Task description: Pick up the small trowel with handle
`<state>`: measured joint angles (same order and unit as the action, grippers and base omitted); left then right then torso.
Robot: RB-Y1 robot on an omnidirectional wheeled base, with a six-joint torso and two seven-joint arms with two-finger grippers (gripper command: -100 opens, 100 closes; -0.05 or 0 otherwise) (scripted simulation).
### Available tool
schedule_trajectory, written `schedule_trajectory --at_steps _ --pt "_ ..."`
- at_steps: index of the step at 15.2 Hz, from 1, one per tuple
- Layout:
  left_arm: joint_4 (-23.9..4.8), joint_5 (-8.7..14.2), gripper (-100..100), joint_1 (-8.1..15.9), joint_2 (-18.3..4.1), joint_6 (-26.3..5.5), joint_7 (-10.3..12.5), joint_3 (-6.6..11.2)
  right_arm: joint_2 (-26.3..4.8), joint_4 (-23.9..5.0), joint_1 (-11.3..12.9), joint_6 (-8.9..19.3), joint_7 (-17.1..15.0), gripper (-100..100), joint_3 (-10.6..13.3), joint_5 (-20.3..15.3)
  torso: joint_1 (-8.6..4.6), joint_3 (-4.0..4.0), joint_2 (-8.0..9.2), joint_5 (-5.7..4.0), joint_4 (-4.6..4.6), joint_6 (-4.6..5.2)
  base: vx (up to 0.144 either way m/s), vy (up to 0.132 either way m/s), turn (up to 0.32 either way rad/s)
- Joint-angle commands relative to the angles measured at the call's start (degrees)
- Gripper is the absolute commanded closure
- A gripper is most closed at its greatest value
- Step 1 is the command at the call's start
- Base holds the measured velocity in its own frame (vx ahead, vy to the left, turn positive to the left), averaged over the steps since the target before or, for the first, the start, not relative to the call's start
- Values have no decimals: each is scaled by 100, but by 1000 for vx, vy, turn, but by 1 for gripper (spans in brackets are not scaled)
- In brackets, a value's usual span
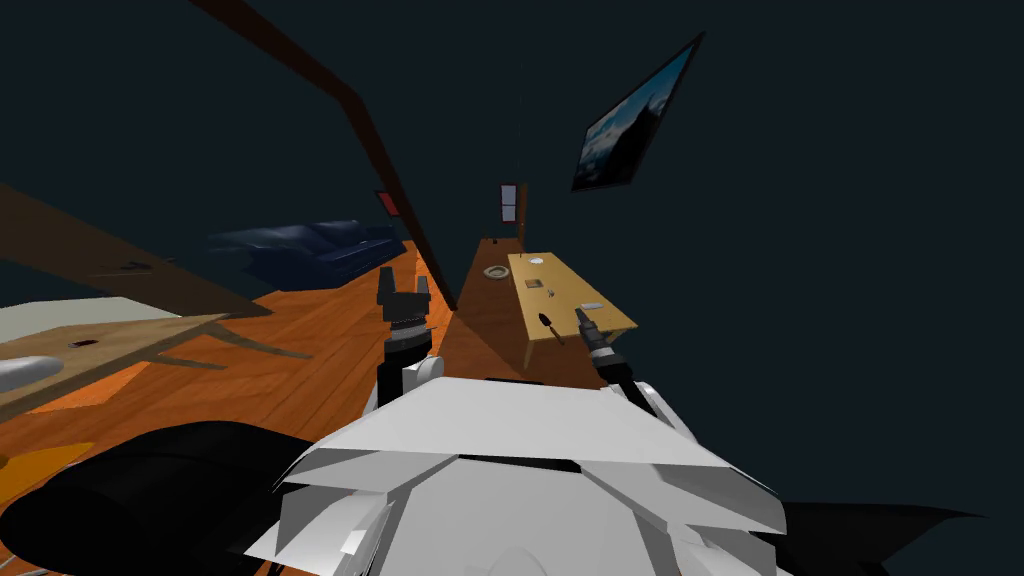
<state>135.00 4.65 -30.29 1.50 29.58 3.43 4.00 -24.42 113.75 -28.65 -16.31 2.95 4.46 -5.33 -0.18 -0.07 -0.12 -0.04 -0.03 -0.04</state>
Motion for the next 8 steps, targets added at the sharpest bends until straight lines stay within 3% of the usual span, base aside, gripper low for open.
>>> schedule_trajectory --at_steps 1,8 --pt "0 0 0 0 0 0 0 0 -199 -253 4 -6 -55 -100 68 -52 0 0 0 0 0 0 12 -36 222" --pt "0 0 0 0 0 0 0 0 -1002 -1136 69 177 -240 -100 521 -378 2 -1 -2 0 0 1 9 -37 290"
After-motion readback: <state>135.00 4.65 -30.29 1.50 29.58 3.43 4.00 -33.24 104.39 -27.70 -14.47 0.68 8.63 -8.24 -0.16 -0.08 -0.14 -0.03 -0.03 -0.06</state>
